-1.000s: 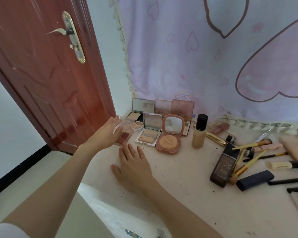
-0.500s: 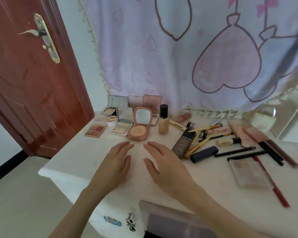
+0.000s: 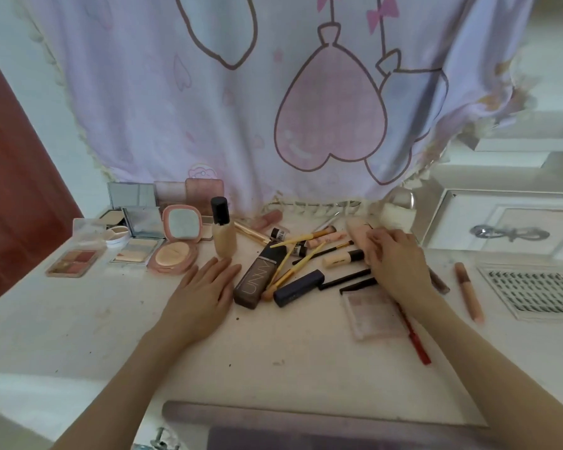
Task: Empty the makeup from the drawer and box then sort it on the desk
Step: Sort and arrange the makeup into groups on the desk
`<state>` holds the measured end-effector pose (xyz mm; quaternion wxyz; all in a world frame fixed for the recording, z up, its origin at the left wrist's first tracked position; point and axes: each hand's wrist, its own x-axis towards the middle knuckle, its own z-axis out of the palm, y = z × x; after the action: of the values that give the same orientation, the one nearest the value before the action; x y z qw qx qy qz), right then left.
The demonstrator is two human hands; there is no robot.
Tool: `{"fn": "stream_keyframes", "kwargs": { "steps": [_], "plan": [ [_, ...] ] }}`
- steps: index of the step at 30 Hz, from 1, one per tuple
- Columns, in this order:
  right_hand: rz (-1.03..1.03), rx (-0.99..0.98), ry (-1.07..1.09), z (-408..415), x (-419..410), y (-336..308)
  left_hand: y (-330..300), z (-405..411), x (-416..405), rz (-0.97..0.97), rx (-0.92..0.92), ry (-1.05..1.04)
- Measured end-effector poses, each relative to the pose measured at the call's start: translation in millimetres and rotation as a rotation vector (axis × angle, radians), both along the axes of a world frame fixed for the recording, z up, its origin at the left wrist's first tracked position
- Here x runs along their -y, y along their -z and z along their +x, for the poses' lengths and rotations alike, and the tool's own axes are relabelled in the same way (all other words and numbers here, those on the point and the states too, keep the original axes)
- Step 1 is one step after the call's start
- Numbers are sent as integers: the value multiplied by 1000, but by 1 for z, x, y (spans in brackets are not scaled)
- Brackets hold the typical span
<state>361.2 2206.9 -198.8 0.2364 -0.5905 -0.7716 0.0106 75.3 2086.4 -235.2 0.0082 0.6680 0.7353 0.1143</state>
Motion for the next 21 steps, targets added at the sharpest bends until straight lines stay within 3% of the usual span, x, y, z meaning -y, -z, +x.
{"fn": "stream_keyframes", "kwargs": {
  "steps": [8,15,18,21],
  "plan": [
    [-71,201,221,7,-30,9,1,4,0,0,2,-21],
    [6,202,171,6,-40,13,-3,5,0,-34,3,-26],
    [41,47,155,6,-35,0,-4,6,1,-30,21,-29],
    [49,-330,29,-4,-10,-16,-5,6,2,16,58,-23]
  ]
}}
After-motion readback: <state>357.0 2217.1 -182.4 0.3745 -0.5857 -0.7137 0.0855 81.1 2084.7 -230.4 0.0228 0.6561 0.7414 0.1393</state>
